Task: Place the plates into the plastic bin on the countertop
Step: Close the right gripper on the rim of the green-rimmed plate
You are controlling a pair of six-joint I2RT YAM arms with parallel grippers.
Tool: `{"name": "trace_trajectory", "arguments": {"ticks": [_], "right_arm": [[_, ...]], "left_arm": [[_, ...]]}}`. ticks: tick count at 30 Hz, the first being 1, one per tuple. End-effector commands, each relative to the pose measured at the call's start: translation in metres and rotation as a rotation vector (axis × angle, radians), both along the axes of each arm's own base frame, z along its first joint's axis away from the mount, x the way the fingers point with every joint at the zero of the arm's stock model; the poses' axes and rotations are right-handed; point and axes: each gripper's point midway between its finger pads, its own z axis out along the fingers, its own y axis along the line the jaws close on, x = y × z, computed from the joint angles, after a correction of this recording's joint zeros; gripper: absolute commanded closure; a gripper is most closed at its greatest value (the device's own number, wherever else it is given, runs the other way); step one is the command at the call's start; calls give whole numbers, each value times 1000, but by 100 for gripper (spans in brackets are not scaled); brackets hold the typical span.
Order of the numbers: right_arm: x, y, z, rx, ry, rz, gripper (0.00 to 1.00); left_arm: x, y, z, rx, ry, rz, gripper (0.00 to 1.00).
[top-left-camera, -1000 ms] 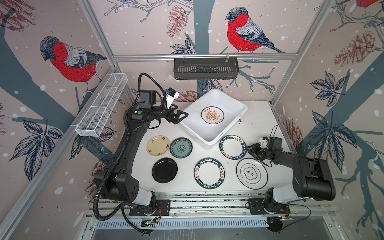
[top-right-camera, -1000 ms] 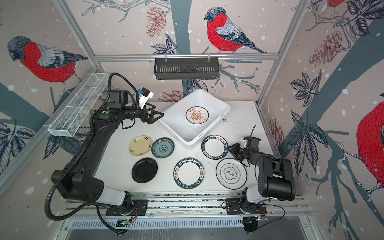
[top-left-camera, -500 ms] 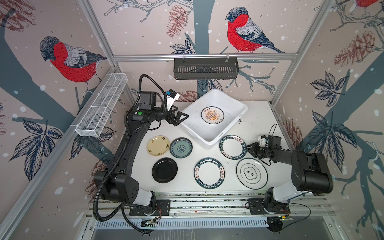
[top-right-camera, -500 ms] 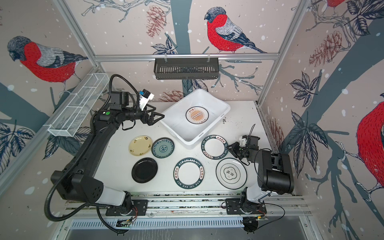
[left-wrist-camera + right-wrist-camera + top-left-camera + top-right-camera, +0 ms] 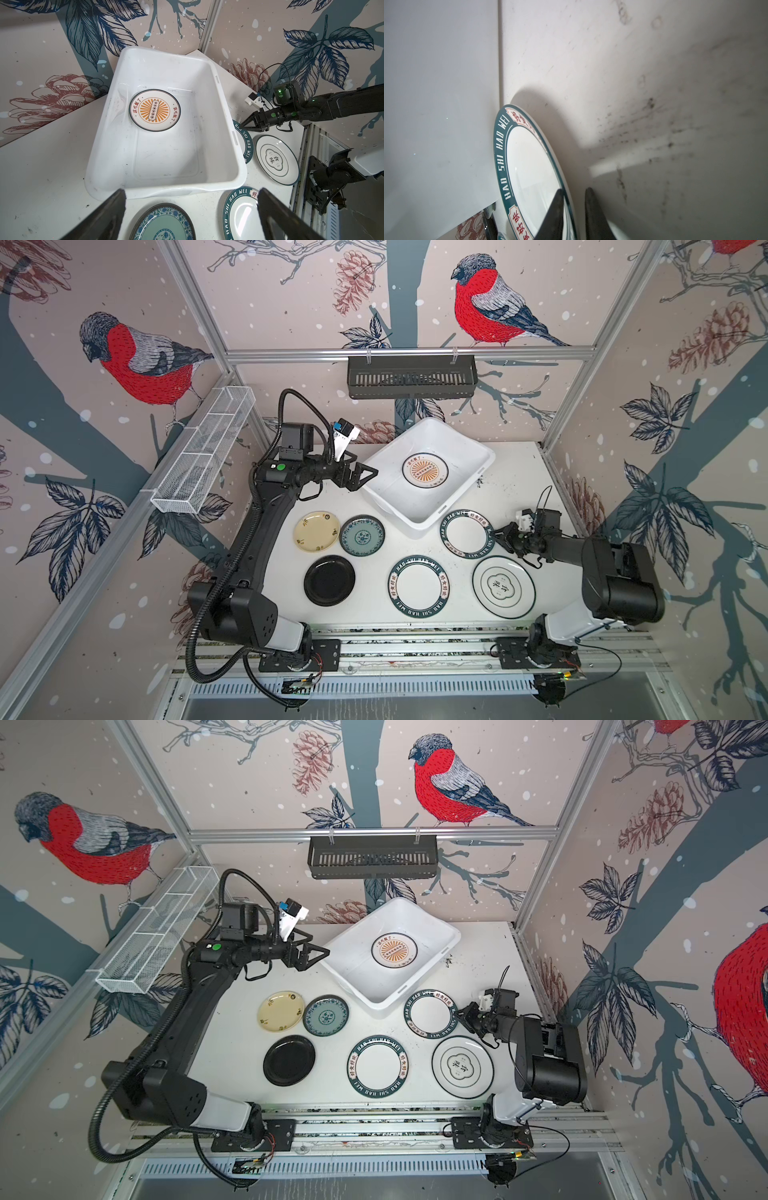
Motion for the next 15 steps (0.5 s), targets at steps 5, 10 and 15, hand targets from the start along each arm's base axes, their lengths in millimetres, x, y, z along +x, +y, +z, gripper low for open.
{"name": "trace_trajectory", "arguments": {"ticks": [5,10,15], "right_arm": [[-5,-7,-9,-46,43,-24,84],[-5,-14,-9,-65,42,-49,88],[-5,-21,-8,-69,39,-79,90]], "left_arm": [[-1,-3,4,-9,-18,-13,2],[-2,-3,4,-10,-17,-13,2],[-2,-3,5,-10,-18,-13,2]]}}
